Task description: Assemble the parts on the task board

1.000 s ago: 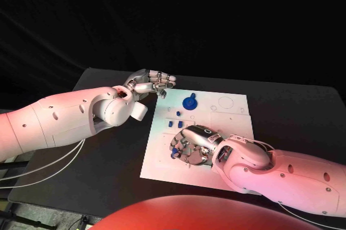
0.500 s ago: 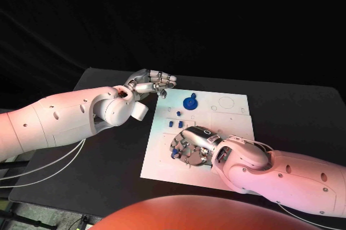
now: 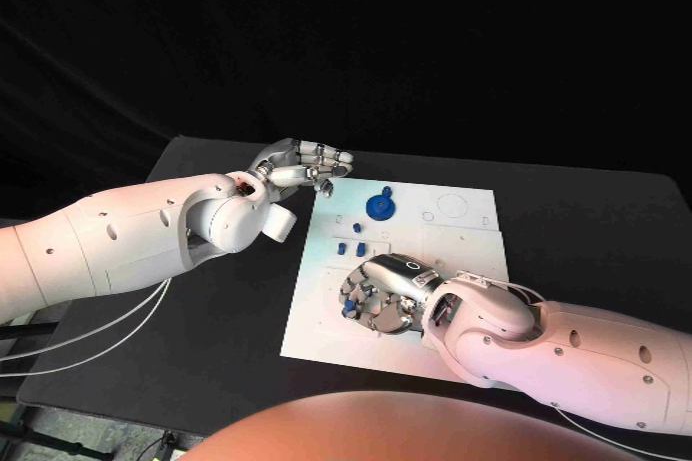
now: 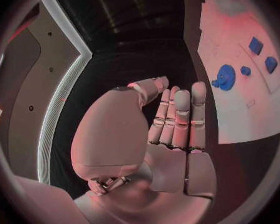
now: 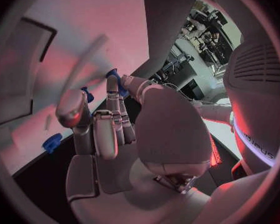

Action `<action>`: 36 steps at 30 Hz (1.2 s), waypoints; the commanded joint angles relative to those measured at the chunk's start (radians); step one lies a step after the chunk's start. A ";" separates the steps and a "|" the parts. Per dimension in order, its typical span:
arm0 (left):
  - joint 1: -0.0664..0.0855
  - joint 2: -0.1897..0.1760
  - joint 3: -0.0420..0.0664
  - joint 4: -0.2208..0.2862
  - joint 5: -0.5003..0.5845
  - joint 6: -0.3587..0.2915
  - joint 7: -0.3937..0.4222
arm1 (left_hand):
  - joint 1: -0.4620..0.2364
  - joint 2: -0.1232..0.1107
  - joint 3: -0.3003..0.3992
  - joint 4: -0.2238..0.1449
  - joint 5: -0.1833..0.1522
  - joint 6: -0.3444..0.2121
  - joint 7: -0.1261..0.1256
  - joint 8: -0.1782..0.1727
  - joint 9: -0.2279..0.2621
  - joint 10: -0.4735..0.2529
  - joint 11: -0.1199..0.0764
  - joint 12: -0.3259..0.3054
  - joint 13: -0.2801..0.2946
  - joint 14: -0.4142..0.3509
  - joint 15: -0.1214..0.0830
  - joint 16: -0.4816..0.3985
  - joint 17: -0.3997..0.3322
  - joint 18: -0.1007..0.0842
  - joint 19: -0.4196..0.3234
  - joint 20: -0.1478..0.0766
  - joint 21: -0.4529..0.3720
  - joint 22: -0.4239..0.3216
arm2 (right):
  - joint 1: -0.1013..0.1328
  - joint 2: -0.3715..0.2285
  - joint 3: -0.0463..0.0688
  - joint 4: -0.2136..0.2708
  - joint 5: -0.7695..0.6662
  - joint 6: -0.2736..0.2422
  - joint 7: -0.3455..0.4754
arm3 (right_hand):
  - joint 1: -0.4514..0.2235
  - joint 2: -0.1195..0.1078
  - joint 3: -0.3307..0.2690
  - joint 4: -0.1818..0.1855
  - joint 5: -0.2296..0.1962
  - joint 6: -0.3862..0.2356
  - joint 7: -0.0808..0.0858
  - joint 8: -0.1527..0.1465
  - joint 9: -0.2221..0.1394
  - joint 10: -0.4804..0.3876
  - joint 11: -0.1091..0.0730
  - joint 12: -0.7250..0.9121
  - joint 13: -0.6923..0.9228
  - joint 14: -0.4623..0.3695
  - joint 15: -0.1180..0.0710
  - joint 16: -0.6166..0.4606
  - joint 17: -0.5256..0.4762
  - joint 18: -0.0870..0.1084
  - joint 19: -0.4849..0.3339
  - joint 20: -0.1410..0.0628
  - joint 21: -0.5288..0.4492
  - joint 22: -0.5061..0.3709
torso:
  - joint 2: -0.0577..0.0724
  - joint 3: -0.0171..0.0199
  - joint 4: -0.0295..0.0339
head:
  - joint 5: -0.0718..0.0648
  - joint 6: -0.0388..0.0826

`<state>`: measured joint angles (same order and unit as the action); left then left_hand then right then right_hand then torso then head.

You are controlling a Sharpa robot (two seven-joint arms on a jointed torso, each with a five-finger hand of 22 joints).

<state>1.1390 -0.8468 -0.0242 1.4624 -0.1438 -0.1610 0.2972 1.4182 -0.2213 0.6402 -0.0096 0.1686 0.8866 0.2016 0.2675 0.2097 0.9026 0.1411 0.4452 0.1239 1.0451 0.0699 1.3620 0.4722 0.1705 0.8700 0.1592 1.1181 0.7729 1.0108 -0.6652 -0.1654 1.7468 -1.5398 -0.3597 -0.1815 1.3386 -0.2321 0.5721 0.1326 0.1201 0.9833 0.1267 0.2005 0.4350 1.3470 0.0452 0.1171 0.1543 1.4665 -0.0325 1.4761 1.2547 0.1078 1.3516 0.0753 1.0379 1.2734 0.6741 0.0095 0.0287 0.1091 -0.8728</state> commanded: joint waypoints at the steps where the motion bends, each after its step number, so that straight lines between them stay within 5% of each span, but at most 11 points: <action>1: 0.000 0.001 0.001 0.002 -0.002 0.016 0.003 | -0.006 0.000 0.000 -0.003 0.003 -0.005 -0.003 0.003 -0.001 -0.009 0.001 0.003 -0.002 -0.006 -0.002 0.004 -0.001 0.015 0.001 0.005 -0.002 -0.002 | -0.002 -0.001 -0.002 -0.001 -0.007 0.023 -0.003 | -0.012 -0.022 -0.013 0.001 0.000 -0.034 0.002 -0.024 -0.014 0.000 0.004 -0.005 0.004 0.045 0.009 -0.004 0.001 0.000 -0.003 0.005 -0.006 0.000 | -0.001 -0.0001 0.0007 | -0.001 0.000; 11: 0.000 0.000 0.001 0.001 -0.002 0.017 0.002 | -0.006 0.000 0.000 -0.003 0.003 -0.005 -0.003 0.003 -0.001 -0.009 0.001 0.003 -0.002 -0.006 -0.002 0.004 -0.001 0.015 0.001 0.005 -0.002 -0.002 | -0.002 -0.015 -0.002 0.011 -0.006 -0.016 0.008 | -0.016 -0.043 -0.033 -0.005 0.000 -0.086 0.003 -0.057 -0.027 0.003 -0.002 -0.006 0.016 0.046 0.004 -0.002 0.006 0.000 0.001 0.003 -0.005 0.004 | 0.000 0.0000 0.0004 | -0.003 0.000; 22: 0.000 -0.002 0.000 0.001 -0.003 0.016 0.002 | -0.006 0.000 0.000 -0.003 0.003 -0.005 -0.003 0.003 -0.001 -0.009 0.001 0.003 -0.002 -0.006 -0.002 0.004 -0.001 0.015 0.001 0.005 -0.002 -0.002 | 0.010 -0.078 0.000 0.063 0.042 -0.141 0.073 | -0.011 -0.050 -0.063 -0.010 0.001 -0.113 -0.002 -0.077 -0.035 0.029 -0.014 0.003 0.030 0.052 -0.005 0.008 0.031 -0.005 0.018 -0.004 0.025 0.023 | -0.001 -0.0001 -0.0006 | -0.009 0.000; 27: 0.000 -0.006 0.000 0.000 -0.003 0.013 0.003 | -0.006 0.000 0.000 -0.003 0.003 -0.005 -0.003 0.003 -0.001 -0.009 0.001 0.003 -0.002 -0.006 -0.002 0.004 -0.001 0.015 0.001 0.005 -0.002 -0.002 | 0.066 -0.178 0.003 0.111 0.270 -0.195 0.141 | -0.011 -0.047 -0.096 -0.004 0.001 -0.076 -0.006 -0.063 -0.030 0.068 -0.009 0.024 0.054 0.053 -0.003 0.010 0.035 -0.006 0.018 -0.005 0.021 0.024 | -0.003 -0.0020 -0.0023 | -0.021 0.000; 29: 0.000 -0.007 -0.001 0.000 -0.002 0.012 0.003 | -0.006 0.000 0.000 -0.003 0.003 -0.005 -0.003 0.003 -0.001 -0.009 0.001 0.003 -0.002 -0.006 -0.002 0.004 -0.001 0.015 0.001 0.005 -0.002 -0.002 | 0.090 -0.218 0.003 0.120 0.377 -0.188 0.157 | -0.022 -0.044 -0.114 0.007 0.000 -0.035 0.005 -0.042 -0.022 0.080 -0.004 0.040 0.075 0.056 0.002 0.017 0.054 -0.008 0.022 -0.002 0.028 0.030 | -0.005 -0.0029 -0.0032 | -0.035 0.000; 32: 0.000 -0.011 -0.001 0.000 -0.002 0.009 0.003 | -0.006 0.000 0.000 -0.003 0.003 -0.005 -0.003 0.003 -0.001 -0.009 0.001 0.003 -0.002 -0.006 -0.002 0.004 -0.001 0.015 0.001 0.005 -0.002 -0.002 | 0.126 -0.291 0.003 0.126 0.532 -0.170 0.167 | -0.036 -0.040 -0.139 0.019 -0.001 -0.023 -0.001 -0.030 -0.018 0.106 -0.009 0.079 0.120 0.063 -0.001 0.030 0.089 -0.011 0.033 -0.002 0.048 0.043 | -0.009 -0.0051 -0.0085 | -0.056 0.000; 35: 0.000 -0.015 -0.003 0.000 -0.001 0.006 0.004 | -0.006 0.000 0.000 -0.005 0.003 -0.006 -0.003 0.005 -0.001 -0.011 0.001 0.005 -0.002 -0.008 -0.002 0.004 -0.003 0.015 0.000 0.005 -0.002 -0.002 | 0.142 -0.355 0.003 0.129 0.602 -0.145 0.151 | -0.069 -0.028 -0.244 0.055 0.003 -0.034 -0.009 0.019 0.007 0.091 -0.025 0.441 0.500 0.059 -0.019 0.026 0.071 -0.012 0.033 -0.009 0.038 0.044 | -0.013 -0.0059 -0.0158 | -0.090 0.003; 36: 0.000 -0.018 -0.003 0.000 -0.001 0.006 0.004 | -0.006 0.000 0.000 -0.005 0.003 -0.006 -0.003 0.005 -0.001 -0.011 0.001 0.005 -0.002 -0.008 -0.002 0.004 -0.003 0.015 0.000 0.005 -0.002 -0.002 | 0.146 -0.376 0.003 0.131 0.612 -0.132 0.139 | -0.072 -0.016 -0.294 0.076 0.006 -0.043 -0.023 0.054 0.028 0.103 -0.028 0.840 0.877 0.064 -0.014 0.034 0.093 -0.015 0.038 -0.010 0.044 0.051 | -0.015 -0.0059 -0.0190 | -0.098 0.004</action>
<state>1.1386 -0.8642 -0.0280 1.4608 -0.1446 -0.1612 0.2945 1.4182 -0.2213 0.6402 -0.0096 0.1686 0.8865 0.2016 0.2670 0.2099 0.8988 0.1449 0.4450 0.1229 1.0451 0.0698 1.3619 0.4703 0.1704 0.8701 0.1592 1.1181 0.7729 1.1558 -1.0339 -0.1612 1.8727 -1.0966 -0.5139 -0.0568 1.2579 -0.2546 0.2931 0.2074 0.1200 0.9475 0.1092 0.2451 0.4572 1.4547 0.0233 0.7464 0.9055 1.4654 -0.0423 1.5083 1.3081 0.1078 1.3883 0.0642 1.0801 1.3081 0.6643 0.0051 0.0178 0.0371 -0.8721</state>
